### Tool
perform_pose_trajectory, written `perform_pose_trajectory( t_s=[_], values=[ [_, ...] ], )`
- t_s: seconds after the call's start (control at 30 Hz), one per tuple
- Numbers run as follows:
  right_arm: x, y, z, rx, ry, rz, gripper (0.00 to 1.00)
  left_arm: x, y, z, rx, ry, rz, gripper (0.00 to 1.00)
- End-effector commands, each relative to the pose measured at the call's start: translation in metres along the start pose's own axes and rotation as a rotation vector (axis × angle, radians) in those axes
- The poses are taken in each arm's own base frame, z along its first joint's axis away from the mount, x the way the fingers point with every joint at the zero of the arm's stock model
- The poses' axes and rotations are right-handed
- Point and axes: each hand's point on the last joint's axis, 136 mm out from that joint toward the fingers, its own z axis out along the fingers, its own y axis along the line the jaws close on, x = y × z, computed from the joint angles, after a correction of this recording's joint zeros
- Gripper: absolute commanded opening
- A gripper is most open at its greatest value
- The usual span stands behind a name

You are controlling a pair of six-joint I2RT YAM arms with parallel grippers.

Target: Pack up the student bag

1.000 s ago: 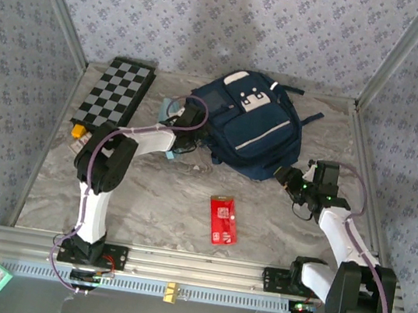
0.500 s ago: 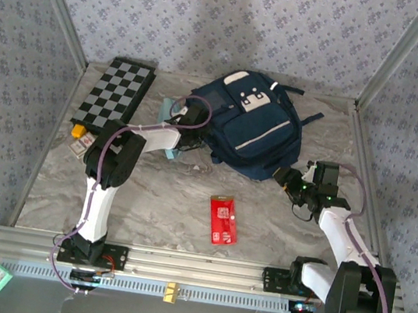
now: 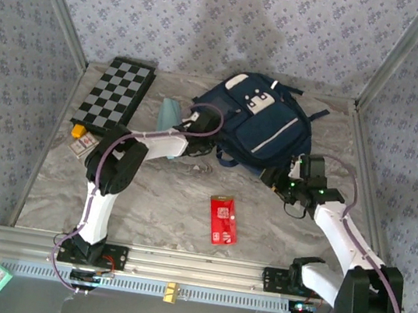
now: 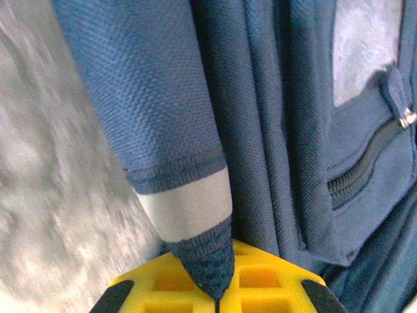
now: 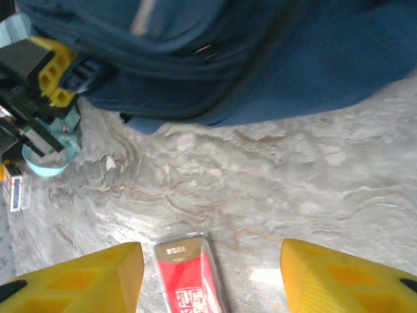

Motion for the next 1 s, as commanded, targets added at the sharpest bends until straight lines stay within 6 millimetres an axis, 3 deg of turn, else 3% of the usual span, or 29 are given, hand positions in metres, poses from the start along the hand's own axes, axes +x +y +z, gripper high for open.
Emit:
perform_pose_trajectory(
  t_s=[0.0,0.17,0.3,0.5,0.67,0.77,0.97],
  values=[
    [0.003,0.005,-0.003,0.063,-0.012,-0.075,0.59,0.021,-0.043,-0.034,0.131,0.042,-0.077,0.00],
    [-0.002,0.003,0.023,0.056,0.008,-0.088,0.58,0.031,-0.044,-0.051,0.130,0.021,-0.069,0.00],
    [-0.029,-0.007,0.039,0.079,-0.010,-0.143,0.55,0.040,-0.043,-0.063,0.130,0.034,-0.062,0.00],
    [-0.074,0.004,0.054,0.039,-0.048,-0.221,0.54,0.053,-0.029,-0.075,0.104,0.058,-0.056,0.00],
    [-0.093,0.009,0.060,0.057,-0.051,-0.268,0.55,0.070,-0.032,-0.080,0.125,0.078,-0.064,0.00],
    [-0.088,0.009,0.052,0.085,-0.042,-0.277,0.58,0.072,-0.041,-0.075,0.133,0.085,-0.054,0.00],
    [-0.049,-0.001,0.019,0.226,-0.023,-0.340,0.62,0.073,-0.054,-0.072,0.167,0.111,-0.074,0.00]
  ],
)
